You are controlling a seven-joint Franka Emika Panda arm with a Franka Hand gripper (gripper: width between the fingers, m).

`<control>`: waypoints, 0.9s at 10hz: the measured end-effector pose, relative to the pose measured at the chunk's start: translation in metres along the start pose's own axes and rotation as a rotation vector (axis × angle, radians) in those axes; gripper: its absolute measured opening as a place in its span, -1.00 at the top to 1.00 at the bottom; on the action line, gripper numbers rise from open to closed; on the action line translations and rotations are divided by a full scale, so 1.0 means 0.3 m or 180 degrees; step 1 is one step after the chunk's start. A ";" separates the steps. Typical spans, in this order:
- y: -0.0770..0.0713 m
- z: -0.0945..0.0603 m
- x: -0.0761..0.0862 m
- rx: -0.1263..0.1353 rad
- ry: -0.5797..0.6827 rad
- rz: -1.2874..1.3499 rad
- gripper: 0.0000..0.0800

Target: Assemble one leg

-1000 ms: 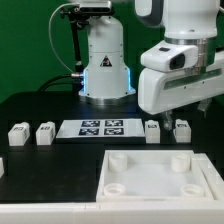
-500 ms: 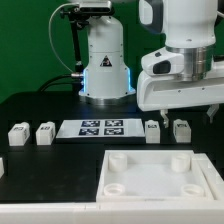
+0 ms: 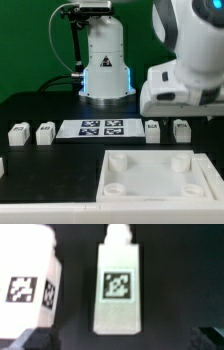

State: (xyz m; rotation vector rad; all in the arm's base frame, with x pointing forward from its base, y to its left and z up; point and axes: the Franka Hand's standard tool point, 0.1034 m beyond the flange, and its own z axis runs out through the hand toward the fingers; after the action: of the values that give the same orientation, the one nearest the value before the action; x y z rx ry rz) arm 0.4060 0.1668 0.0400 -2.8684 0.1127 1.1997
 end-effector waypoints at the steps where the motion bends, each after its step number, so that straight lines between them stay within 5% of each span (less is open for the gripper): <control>1: 0.001 0.000 0.012 -0.0009 -0.0221 -0.0032 -0.62; 4: -0.006 0.003 0.026 0.0003 -0.0167 -0.0036 -0.62; 7: -0.003 0.120 0.015 -0.0034 -0.0161 -0.0015 -0.62; 9: -0.003 0.127 0.014 -0.0037 -0.0165 -0.0016 -0.62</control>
Offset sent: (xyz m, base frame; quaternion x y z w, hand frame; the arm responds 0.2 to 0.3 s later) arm 0.0000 0.0000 0.0000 0.0000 0.0000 0.0000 1.0000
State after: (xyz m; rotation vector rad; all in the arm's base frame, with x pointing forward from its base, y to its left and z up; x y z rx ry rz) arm 0.3819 0.1697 0.0101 -2.8430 0.0976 1.2770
